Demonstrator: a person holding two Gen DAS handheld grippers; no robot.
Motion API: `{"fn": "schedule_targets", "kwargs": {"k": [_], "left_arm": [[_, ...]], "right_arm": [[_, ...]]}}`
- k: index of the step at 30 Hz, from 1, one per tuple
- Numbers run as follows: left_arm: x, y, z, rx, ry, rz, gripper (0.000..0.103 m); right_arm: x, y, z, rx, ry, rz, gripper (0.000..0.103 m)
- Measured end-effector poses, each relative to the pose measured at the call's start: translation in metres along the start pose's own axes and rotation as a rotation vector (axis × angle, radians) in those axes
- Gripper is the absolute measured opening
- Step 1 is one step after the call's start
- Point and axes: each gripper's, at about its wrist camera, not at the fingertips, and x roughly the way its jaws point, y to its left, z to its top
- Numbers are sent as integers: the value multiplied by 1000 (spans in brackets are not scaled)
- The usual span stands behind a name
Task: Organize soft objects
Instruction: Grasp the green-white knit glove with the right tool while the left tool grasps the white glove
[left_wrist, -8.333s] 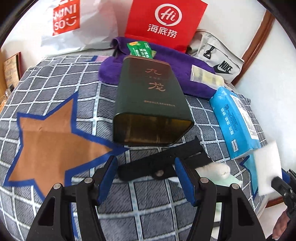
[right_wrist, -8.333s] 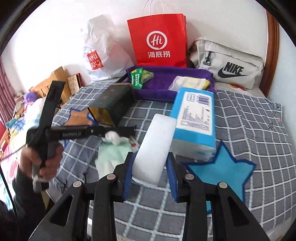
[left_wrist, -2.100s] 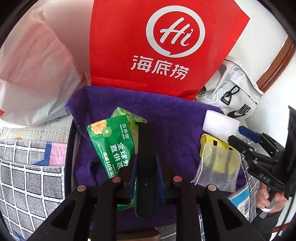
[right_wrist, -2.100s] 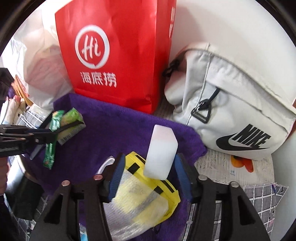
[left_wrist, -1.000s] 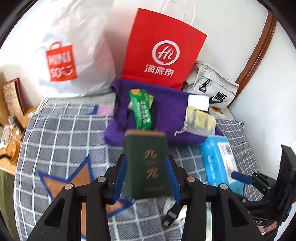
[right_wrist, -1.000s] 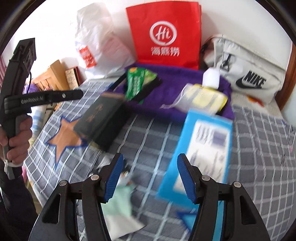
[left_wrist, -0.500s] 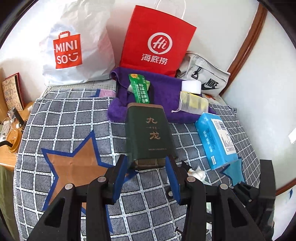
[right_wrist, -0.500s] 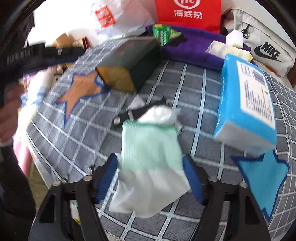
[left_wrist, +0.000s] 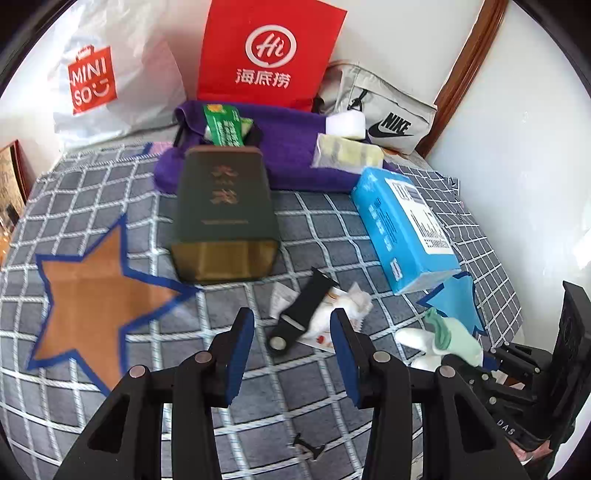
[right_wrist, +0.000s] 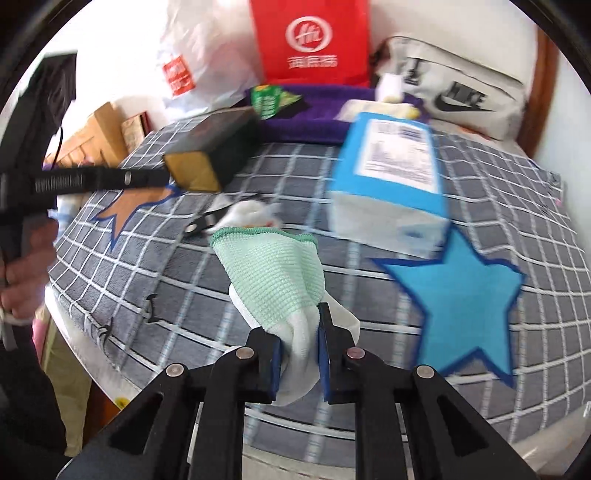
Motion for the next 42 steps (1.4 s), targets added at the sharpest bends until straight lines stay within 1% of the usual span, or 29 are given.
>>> {"fn": "schedule_targets", "kwargs": {"k": [2, 4, 8, 14, 16, 18, 20, 22, 25, 29, 33, 35, 38, 40, 41, 42], "left_arm": [[7, -9, -5, -9, 15, -9, 41], [15, -21, -9, 7, 25, -24, 41], [28, -40, -8, 46, 58, 8, 41], [52, -60, 0, 141, 99, 8, 41], [62, -65, 1, 190, 117, 8, 41], [70, -68, -1, 236, 125, 28, 36], [72, -68, 0, 260, 114, 46, 20], [70, -63, 2, 259, 110, 12, 17], [62, -52, 9, 216, 98, -56, 16], [43, -49, 16, 182, 58, -82, 16], [13, -51, 19, 154, -4, -139, 16], [-4, -52, 19, 137, -47, -122, 16], [-24, -51, 15, 110, -91, -90, 16], [-39, -49, 9, 100, -122, -38, 16], [-45, -46, 5, 85, -131, 2, 16], [-47, -44, 3, 76, -133, 25, 16]], "right_arm": [[-1, -15, -1, 18, 4, -2, 16], [-1, -27, -3, 31, 6, 2, 16], [6, -47, -2, 65, 22, 12, 16], [20, -58, -1, 106, 55, 34, 17], [26, -59, 2, 132, 50, 41, 17], [31, -58, 3, 154, 45, 37, 17], [34, -55, 3, 171, 35, 22, 18], [34, -54, 1, 168, 23, 8, 18], [34, -55, -1, 193, 12, 11, 19], [32, -56, -6, 223, -4, 9, 19], [26, -51, -12, 217, -1, -15, 18], [22, -49, -13, 204, 5, -17, 19], [20, -50, -14, 187, 11, -15, 19], [17, -52, -15, 181, 4, -14, 19], [16, -52, -16, 174, 2, -15, 19], [15, -52, -18, 165, 1, -19, 19]]}}
